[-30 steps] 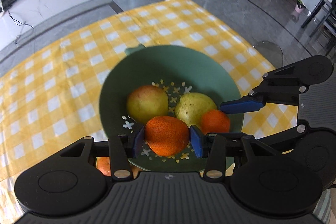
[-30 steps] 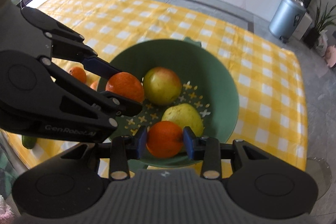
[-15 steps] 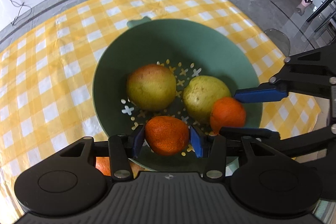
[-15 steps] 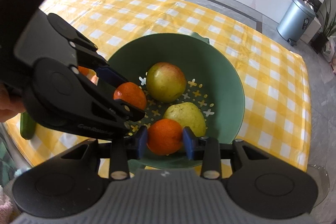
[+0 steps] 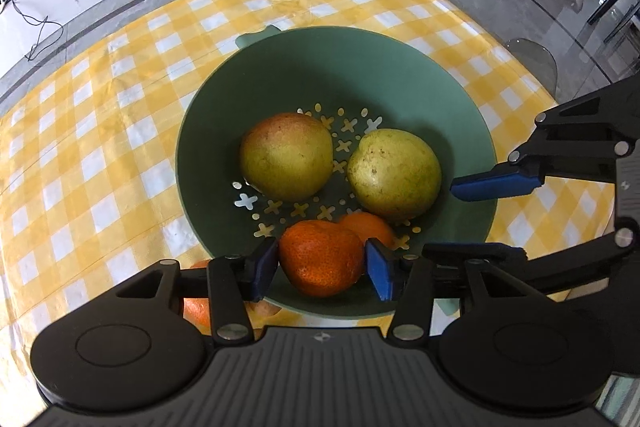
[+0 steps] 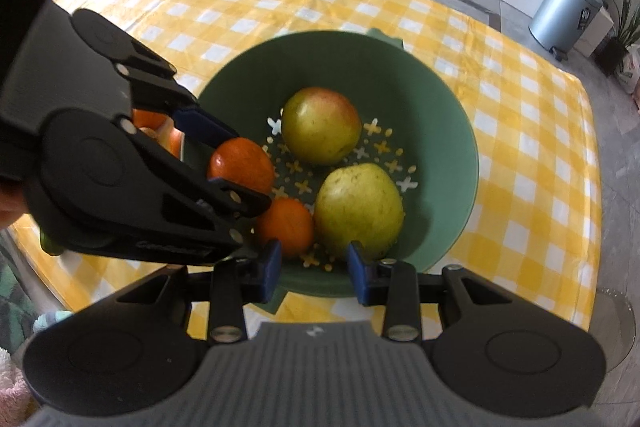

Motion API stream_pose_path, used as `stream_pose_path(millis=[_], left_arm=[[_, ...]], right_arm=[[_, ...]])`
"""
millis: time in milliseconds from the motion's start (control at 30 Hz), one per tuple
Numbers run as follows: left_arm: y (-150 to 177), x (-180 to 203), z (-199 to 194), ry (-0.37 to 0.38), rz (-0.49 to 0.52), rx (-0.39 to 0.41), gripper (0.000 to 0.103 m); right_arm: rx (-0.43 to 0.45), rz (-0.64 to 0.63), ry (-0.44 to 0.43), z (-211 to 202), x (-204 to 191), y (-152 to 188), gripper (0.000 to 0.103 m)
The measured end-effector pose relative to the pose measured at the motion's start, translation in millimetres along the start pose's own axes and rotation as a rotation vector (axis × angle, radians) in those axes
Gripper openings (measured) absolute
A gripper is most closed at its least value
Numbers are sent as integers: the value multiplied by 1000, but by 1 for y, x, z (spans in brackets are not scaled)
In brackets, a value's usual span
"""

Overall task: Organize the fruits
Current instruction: 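Carry the orange into the colander and open the left gripper while the right releases its orange there, then lift both grippers out of the colander and pull them back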

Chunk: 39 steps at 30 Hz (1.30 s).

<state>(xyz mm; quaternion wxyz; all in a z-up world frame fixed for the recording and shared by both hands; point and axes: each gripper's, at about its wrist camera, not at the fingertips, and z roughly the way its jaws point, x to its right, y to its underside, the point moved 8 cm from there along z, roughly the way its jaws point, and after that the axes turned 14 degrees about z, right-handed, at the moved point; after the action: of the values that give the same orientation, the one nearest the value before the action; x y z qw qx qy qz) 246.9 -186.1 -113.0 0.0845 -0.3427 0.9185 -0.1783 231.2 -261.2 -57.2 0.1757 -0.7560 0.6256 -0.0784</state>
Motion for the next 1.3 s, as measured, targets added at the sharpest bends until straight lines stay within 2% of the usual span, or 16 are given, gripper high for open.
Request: stream_pose_path(millis=[67,133,233,300,433,500,733,800,933,1100,1300], left_arm=[[-1,0,-5,-5,-4,16,67],[-3,0,-11,-1,-5,31,68],[-4,2,-22,-8,4,55,68],[-5,3,-29,-17,6,71,68],[-4,5,-42,-34,2,98,68],[-3,5,-50,-44,-1,113,68],[7,5,-82,-107,14,156,68],[12,5,-91,-124,27,169,69],[28,1,-110,-174,43,179,70],[53,-4,-134,-271,56,191,71],[86,-11,-156,-291,2,221,73]], right_arm=[[0,9,-1,-1,1,0,34],[2,16,3,-2,2,0,37],[14,22,12,-5,2,-1,47],[29,25,19,-9,1,-1,58],[52,24,23,-18,-2,-2,60],[68,25,29,-23,-3,-3,67],[136,40,27,-44,-15,-2,73],[163,52,18,-51,-21,0,80],[203,99,-37,-60,-35,7,81],[257,180,-106,-67,-54,19,82],[332,295,-162,-68,-75,34,82]])
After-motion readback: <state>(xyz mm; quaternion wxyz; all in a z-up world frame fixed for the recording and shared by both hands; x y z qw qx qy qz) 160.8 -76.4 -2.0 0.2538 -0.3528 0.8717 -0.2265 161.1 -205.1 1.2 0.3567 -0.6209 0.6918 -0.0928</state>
